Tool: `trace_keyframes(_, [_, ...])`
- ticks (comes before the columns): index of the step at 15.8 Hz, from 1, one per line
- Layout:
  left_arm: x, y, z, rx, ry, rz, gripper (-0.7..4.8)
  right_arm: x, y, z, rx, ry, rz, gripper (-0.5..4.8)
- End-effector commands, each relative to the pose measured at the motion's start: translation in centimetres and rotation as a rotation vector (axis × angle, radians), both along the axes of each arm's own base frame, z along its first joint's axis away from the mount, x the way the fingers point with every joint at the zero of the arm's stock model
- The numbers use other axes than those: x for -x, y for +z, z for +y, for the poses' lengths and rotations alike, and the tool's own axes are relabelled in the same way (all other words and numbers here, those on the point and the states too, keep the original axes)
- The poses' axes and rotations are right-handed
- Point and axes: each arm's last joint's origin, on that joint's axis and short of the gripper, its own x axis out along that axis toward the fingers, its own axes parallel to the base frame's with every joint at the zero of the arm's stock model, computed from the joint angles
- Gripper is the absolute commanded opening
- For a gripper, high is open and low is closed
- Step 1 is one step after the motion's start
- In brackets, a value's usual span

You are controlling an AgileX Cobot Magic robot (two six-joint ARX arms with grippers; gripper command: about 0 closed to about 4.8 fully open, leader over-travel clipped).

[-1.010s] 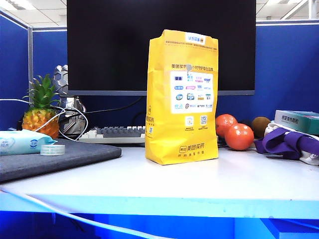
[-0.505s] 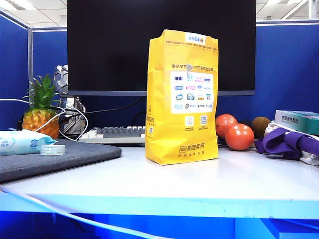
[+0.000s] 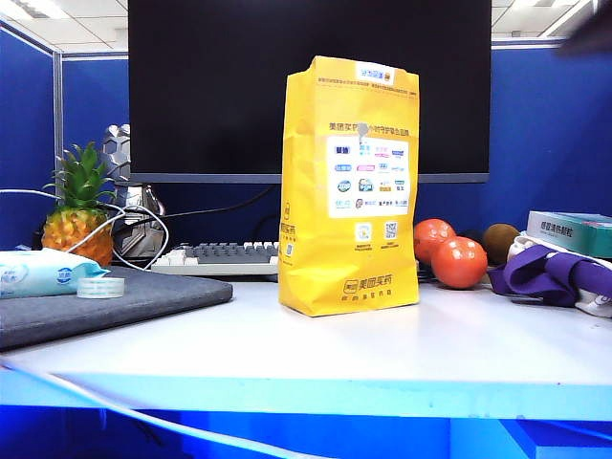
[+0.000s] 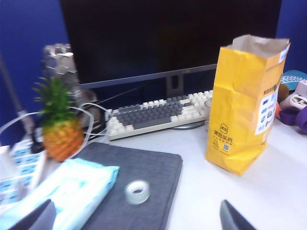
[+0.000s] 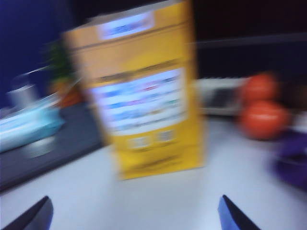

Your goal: Pick up the green apple and throw it into the yellow paper bag.

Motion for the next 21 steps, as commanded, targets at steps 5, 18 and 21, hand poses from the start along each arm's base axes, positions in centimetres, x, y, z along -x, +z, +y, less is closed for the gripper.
trace_keyframes(5, [-3.5, -3.2, -1.1, 0.132, -0.028, -0.199, 4.33, -0.2, -2.2, -0.3, -0.059, -0.108, -0.098, 4.79])
trace_keyframes(18, [-3.7, -4.7, -1.2, 0.101, -0.032, -0.084, 4.33, 1.5, -4.0, -1.2, -0.047, -0.153, -0.067, 4.79])
trace_keyframes(21, [-4.3, -6.0, -1.3, 0.1, -0.026, -0.082, 4.34, 1.4, -4.1, -1.5, -0.043, -0.186, -0.055, 4.79])
